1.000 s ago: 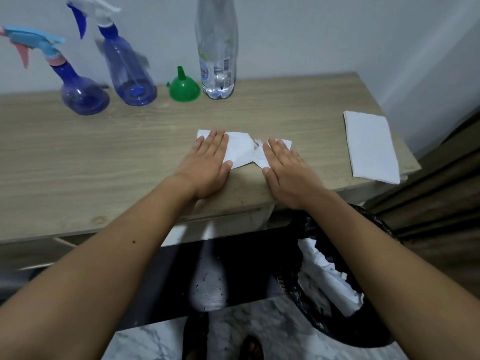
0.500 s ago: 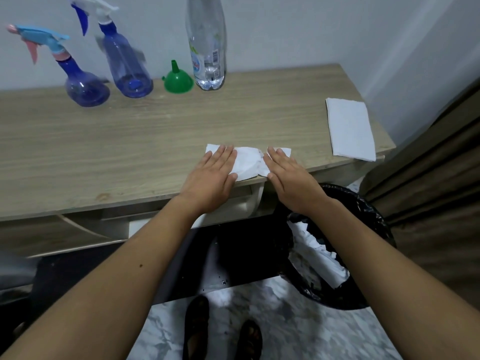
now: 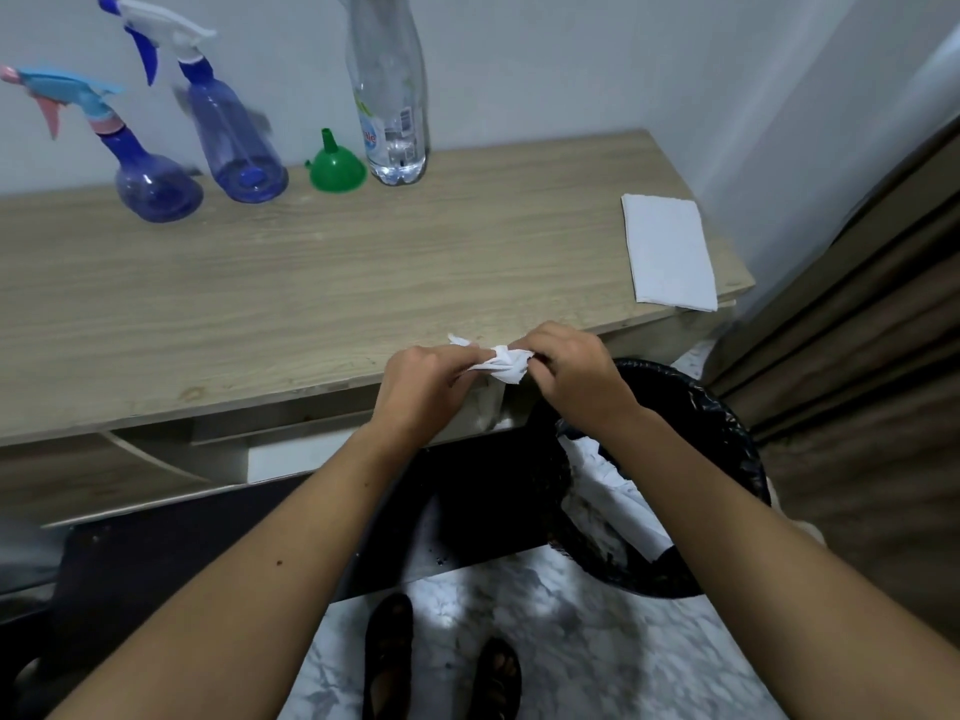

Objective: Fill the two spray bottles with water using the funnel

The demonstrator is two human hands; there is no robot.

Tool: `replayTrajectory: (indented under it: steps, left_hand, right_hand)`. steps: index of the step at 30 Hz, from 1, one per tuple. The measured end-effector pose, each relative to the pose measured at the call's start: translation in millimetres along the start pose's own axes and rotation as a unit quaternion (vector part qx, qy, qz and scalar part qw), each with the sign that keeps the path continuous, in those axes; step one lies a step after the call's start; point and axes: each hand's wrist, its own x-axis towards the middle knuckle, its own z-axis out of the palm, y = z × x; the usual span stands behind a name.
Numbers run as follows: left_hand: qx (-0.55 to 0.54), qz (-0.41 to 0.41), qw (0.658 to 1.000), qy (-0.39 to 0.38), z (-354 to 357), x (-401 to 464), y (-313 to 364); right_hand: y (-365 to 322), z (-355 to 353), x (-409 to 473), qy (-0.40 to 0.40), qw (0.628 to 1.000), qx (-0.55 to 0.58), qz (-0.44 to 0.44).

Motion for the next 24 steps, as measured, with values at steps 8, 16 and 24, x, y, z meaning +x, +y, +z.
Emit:
replayTrajectory:
  steps: [8,16,24]
  left_hand:
    - [-0.060,0.042,0.994,-0.085,56,-14,30]
    - [-0.178,0.066,0.970,-0.150,125,-22,72]
    - [-0.183,0.060,0.957,-0.215,178,-32,88]
  right_hand:
    - [33,-29,-61,-0.041,0.993,0.040,0.104]
    - [78,-40,-150,-0.034,0.977,0.011,0.211]
    - [98,-27,-209,-0.024,0.963,-0.009,0.270]
